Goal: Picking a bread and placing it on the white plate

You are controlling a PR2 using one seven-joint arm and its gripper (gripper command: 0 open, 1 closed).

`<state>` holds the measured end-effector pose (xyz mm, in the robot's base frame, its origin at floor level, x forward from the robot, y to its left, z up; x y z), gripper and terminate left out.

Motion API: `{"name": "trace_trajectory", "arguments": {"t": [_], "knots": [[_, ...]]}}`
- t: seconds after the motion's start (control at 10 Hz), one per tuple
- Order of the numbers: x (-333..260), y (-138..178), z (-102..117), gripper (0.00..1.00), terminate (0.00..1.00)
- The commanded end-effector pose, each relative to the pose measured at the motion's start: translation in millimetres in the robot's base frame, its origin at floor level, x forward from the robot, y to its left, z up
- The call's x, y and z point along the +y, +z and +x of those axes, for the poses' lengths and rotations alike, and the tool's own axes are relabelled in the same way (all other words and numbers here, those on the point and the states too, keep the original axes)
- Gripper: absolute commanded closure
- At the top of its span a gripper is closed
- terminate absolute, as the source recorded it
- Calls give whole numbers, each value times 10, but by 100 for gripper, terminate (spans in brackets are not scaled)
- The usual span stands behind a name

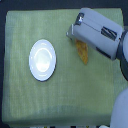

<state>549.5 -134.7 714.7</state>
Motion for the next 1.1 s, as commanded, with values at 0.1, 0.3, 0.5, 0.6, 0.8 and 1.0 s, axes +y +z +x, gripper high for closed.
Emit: {"name": "trace_trajectory", "arguments": {"t": [0.1, 0.3, 0.5, 0.6, 0.8, 1.0], "knots": [[-125, 31, -107, 100, 0], [-110, 62, -67, 100, 0], [-96, 63, -40, 100, 0], [-105, 76, 4, 100, 0], [-109, 99, 24, 100, 0], [-163, 113, 37, 100, 0]]}}
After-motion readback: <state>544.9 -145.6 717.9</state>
